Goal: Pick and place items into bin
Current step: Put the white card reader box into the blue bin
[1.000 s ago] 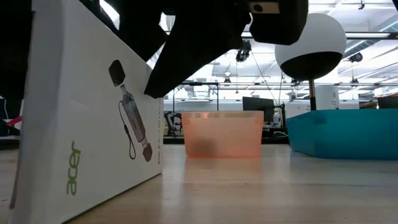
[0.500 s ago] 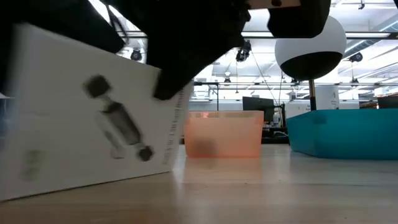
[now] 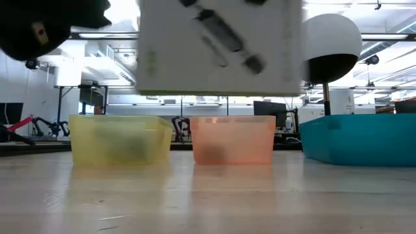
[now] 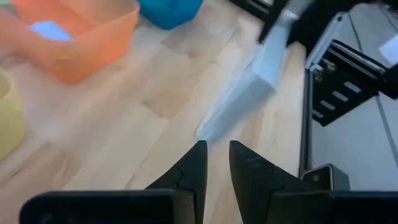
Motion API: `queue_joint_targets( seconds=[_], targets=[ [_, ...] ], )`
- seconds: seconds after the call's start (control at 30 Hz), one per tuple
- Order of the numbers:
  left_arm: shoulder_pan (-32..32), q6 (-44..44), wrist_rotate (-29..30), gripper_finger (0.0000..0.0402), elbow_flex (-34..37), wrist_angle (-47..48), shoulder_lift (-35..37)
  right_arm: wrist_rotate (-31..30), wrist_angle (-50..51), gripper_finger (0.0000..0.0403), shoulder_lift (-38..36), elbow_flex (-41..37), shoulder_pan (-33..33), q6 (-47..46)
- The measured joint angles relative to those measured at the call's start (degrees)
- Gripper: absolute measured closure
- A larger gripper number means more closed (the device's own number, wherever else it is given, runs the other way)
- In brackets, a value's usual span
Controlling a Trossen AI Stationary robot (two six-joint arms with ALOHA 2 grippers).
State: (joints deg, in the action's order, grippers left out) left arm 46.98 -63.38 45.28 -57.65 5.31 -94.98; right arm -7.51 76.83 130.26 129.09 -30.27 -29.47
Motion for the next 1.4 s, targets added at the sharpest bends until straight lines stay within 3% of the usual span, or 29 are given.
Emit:
queue_joint_targets(
  seconds=[0.1,0.23,0.4,0.5,0.67,0.83,1.0,1.1,1.23,1.4],
  targets=[
    [0.0,-3.7,0.1,0.0350,0.0,2.0,0.1,-1.6,4.4,0.0363,-0.4,0.0,-1.2,-22.6],
    [0.0,-10.8,-0.5,0.0350,0.0,4.5,0.2,-6.7,13.9,0.0357,-0.6,-0.7,-3.6,-45.5],
    [0.1,-23.6,-1.9,0.0350,-0.1,12.6,0.5,-10.4,13.0,0.0357,-7.1,-8.2,-5.1,-67.7],
    [0.5,-26.2,-3.2,0.0350,-0.1,14.2,0.8,-13.5,13.3,0.0358,-13.9,-15.5,-5.7,-78.7],
    [1.3,-24.8,-3.1,0.0350,-0.2,14.1,2.5,-14.3,12.9,0.0355,-27.0,-27.7,-6.8,-84.7],
    [0.4,-18.5,-2.5,0.0350,0.0,13.8,5.5,-21.5,12.0,0.0358,-43.5,-45.0,-7.2,-96.4],
    [-1.1,-15.4,-2.1,0.0350,0.1,14.2,6.4,-22.2,-7.0,0.0358,-55.6,-61.9,-3.0,-96.7],
    [-1.2,-15.4,-2.2,0.0350,0.1,14.3,6.5,-22.7,-17.1,0.0358,-57.0,-69.5,-1.2,-96.6],
    [-1.3,-15.4,-2.2,0.0350,0.1,14.5,6.9,-18.2,-19.4,0.0358,-56.1,-75.5,-0.6,-100.4],
    [-1.3,-15.3,-2.2,0.0350,0.1,15.3,7.1,-18.6,-22.9,0.0358,-54.1,-77.6,1.7,-100.4]
  ],
)
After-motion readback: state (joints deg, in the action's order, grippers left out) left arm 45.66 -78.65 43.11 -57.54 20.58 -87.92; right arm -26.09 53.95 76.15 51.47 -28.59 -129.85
